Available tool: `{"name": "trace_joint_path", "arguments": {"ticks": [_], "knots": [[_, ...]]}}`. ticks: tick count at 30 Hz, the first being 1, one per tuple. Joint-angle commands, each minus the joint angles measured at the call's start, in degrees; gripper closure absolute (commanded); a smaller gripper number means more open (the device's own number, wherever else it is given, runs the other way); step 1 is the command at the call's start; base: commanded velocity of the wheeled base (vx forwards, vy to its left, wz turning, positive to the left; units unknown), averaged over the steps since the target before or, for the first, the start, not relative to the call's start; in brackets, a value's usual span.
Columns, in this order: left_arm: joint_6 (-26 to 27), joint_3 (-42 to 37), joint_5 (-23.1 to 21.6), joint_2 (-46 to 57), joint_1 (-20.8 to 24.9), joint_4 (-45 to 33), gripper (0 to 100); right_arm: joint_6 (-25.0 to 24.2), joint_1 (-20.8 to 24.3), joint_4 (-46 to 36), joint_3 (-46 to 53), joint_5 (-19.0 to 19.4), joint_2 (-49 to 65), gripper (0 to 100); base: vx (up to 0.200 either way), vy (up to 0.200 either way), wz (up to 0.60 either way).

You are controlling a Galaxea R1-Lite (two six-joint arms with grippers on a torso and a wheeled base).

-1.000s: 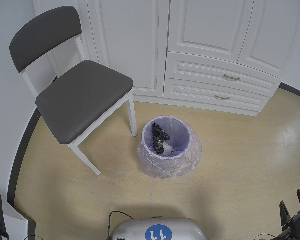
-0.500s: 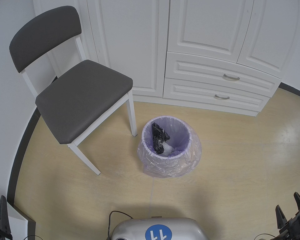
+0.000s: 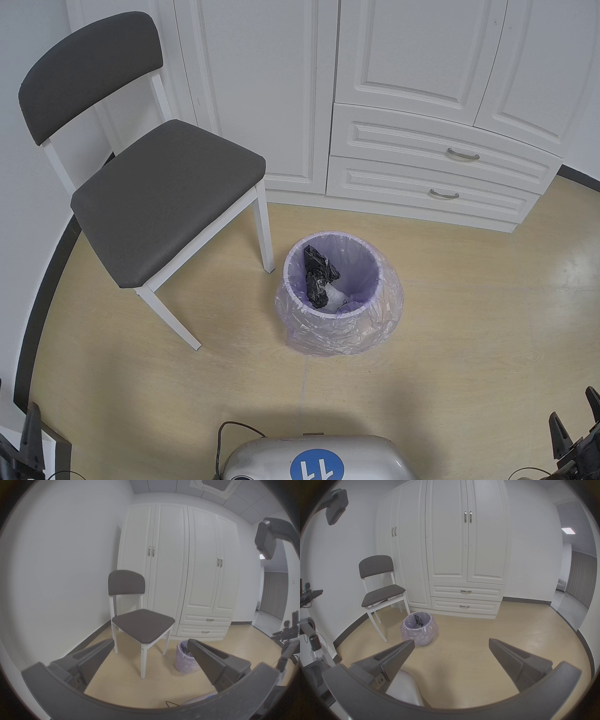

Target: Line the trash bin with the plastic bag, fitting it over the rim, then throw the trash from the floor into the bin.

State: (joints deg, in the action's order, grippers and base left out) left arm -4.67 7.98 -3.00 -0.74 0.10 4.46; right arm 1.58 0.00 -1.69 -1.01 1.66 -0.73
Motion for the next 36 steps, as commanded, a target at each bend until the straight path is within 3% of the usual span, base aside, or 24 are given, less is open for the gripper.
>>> {"name": "trace_joint_path", "arguments": {"ticks": [1, 13, 27, 31, 36], "knots": [[-0.08, -4.21, 0.10, 0.57, -0.01, 0.02, 0, 0.00, 0.00, 0.02, 1.01, 0.01, 0.73, 0, 0.000, 0.000, 0.00], [0.80, -7.98, 4.93, 0.57, -0.01, -1.12, 0, -0.09, 0.09, 0.02, 1.01, 0.01, 0.73, 0, 0.000, 0.000, 0.00], [3.53, -7.98, 4.23, 0.48, -0.01, -1.21, 0, -0.09, 0.00, 0.02, 1.01, 0.01, 0.73, 0, 0.000, 0.000, 0.00], [4.76, -7.46, 4.05, 0.48, -0.01, -5.96, 0, -0.09, 0.00, 0.02, 1.01, 0.01, 0.73, 0, 0.000, 0.000, 0.00], [4.49, -7.98, 4.14, 0.48, -0.01, -4.20, 0, -0.09, 0.00, 0.02, 1.01, 0.01, 0.73, 0, 0.000, 0.000, 0.00]]}}
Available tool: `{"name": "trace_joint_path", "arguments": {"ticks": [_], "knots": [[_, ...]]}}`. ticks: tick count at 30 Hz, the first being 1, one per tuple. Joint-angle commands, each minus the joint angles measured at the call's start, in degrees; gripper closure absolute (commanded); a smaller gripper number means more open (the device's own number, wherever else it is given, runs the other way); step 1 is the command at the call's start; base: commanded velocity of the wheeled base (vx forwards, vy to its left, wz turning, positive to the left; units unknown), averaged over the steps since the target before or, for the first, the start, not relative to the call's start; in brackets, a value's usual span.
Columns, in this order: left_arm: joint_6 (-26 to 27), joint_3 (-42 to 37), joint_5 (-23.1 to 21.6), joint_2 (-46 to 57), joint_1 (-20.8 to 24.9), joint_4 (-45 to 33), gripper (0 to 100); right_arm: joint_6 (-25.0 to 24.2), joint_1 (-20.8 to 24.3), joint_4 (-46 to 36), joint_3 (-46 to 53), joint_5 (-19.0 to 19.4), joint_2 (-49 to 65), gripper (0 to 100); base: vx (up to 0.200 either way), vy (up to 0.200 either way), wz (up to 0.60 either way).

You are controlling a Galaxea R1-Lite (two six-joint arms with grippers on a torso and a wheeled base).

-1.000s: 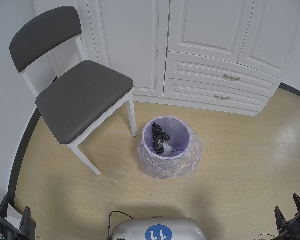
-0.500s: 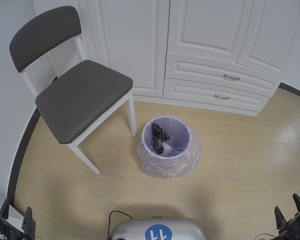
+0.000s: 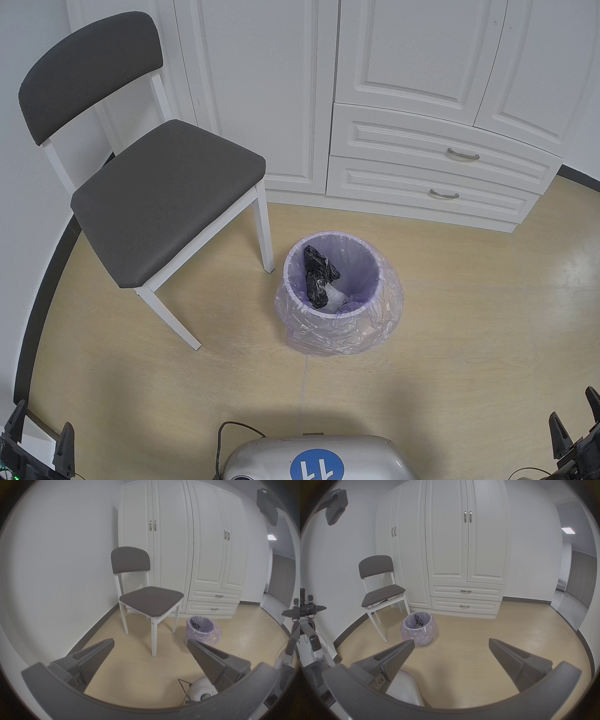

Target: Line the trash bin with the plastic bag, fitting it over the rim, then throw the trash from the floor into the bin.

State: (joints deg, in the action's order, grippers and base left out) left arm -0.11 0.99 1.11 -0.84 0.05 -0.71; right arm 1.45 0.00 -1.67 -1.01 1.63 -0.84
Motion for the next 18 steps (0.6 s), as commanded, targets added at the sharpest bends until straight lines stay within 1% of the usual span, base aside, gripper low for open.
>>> {"name": "trace_joint_path", "arguments": {"ticks": [1, 18], "knots": [[-0.15, -0.99, -0.05, 0.58, 0.04, 0.97, 0, 0.04, 0.09, 0.00, 1.01, 0.04, 0.84, 0, 0.000, 0.000, 0.00], [0.02, -0.99, 0.03, 0.67, 0.04, 0.97, 0, -0.04, 0.09, 0.09, 1.01, 0.04, 0.84, 0, 0.000, 0.000, 0.00]]}}
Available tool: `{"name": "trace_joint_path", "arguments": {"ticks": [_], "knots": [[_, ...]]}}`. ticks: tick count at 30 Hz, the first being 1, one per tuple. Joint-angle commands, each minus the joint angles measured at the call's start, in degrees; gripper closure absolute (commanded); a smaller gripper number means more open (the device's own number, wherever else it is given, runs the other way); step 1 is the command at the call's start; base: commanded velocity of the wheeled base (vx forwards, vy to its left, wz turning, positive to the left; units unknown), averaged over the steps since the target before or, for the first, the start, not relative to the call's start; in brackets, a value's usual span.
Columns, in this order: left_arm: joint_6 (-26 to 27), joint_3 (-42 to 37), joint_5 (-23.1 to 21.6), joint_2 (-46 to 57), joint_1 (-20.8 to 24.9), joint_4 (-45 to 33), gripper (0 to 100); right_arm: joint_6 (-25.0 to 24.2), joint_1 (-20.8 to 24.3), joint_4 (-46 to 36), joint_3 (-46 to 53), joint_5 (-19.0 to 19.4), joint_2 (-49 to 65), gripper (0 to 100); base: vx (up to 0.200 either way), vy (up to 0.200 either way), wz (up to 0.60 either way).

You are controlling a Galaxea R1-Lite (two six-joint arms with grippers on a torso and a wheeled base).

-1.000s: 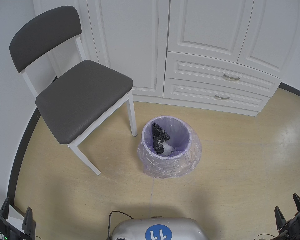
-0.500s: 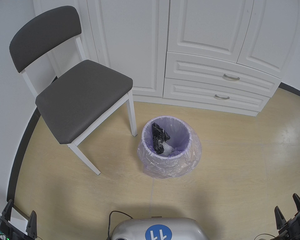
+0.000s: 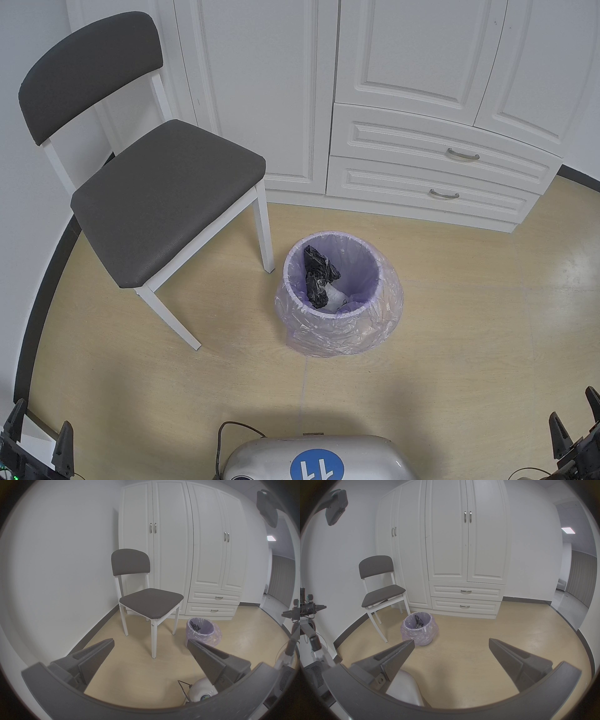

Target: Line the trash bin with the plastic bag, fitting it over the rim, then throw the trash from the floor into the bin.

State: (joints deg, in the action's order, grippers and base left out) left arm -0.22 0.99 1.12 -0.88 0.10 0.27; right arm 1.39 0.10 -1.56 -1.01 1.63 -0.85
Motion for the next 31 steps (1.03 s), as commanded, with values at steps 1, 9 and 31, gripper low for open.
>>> {"name": "trace_joint_path", "arguments": {"ticks": [1, 9, 31], "knots": [[0.13, -0.99, -0.07, 0.70, -0.01, 0.00, 0, 0.02, -0.10, -0.11, 1.01, -0.05, 0.85, 0, 0.000, 0.000, 0.00], [0.13, -0.99, 0.02, 0.70, -0.01, 0.00, 0, 0.02, -0.01, -0.02, 1.01, 0.04, 0.85, 0, 0.000, 0.000, 0.00], [0.13, -0.99, -0.07, 0.70, -0.01, 0.08, 0, -0.42, -0.01, -0.02, 1.01, -0.05, 0.85, 0, 0.000, 0.000, 0.00]]}}
